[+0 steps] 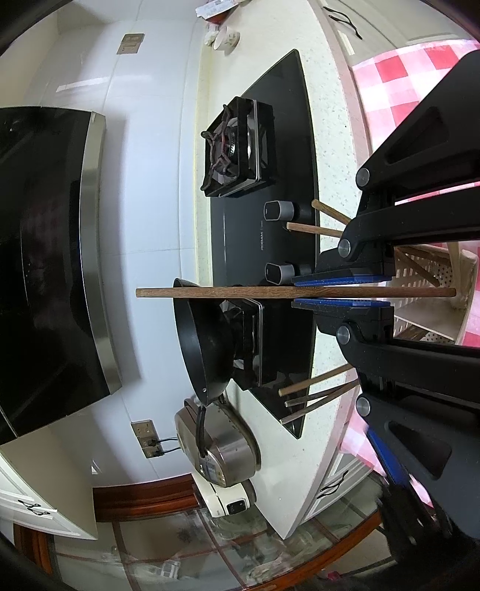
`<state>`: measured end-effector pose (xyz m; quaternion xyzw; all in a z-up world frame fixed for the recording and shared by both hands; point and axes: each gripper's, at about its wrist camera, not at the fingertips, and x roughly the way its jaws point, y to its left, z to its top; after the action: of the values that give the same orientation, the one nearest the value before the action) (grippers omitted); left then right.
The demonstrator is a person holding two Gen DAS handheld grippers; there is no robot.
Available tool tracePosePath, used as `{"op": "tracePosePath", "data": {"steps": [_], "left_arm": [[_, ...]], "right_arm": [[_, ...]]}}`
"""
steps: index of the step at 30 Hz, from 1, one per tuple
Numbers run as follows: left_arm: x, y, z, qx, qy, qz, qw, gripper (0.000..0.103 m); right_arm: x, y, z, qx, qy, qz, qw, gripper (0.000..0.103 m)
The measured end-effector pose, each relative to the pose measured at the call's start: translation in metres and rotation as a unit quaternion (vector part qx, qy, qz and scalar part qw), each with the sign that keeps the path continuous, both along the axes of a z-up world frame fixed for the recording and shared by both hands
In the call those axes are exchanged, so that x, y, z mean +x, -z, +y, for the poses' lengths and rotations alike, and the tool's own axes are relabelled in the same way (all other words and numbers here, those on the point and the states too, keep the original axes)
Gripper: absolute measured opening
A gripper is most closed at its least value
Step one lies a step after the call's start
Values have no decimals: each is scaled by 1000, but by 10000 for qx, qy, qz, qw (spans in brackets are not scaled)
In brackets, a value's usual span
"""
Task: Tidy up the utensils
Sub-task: 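Lower both chopsticks into the white basket with both grippers, then open both grippers to release the chopsticks into the basket, then move both grippers to the last chopsticks and close each on one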
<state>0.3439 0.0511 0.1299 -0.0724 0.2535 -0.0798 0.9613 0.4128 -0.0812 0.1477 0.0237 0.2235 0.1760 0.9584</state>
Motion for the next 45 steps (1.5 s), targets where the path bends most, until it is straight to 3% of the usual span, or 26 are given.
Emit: {"op": "tracePosePath", "data": {"steps": [10,22,30,36,45], "left_arm": [[-39,0,21,-156,3,-89,9998,12],[-45,5,21,-227,64,30,9997,12],[-46,11,19,-249,90,114,9996,17],[-52,13,21,-271,79,146,9995,19],[-72,20,25,-320,33,271,9991,22]], "right_arm": [[4,16,15,-100,33,50,9999,8],[11,28,18,-224,21,264,9994,10],[1,15,12,-222,43,198,9995,10],[-18,-6,-18,-236,272,-72,9993,26],[-57,-28,-68,-107,415,-293,9987,34]]}}
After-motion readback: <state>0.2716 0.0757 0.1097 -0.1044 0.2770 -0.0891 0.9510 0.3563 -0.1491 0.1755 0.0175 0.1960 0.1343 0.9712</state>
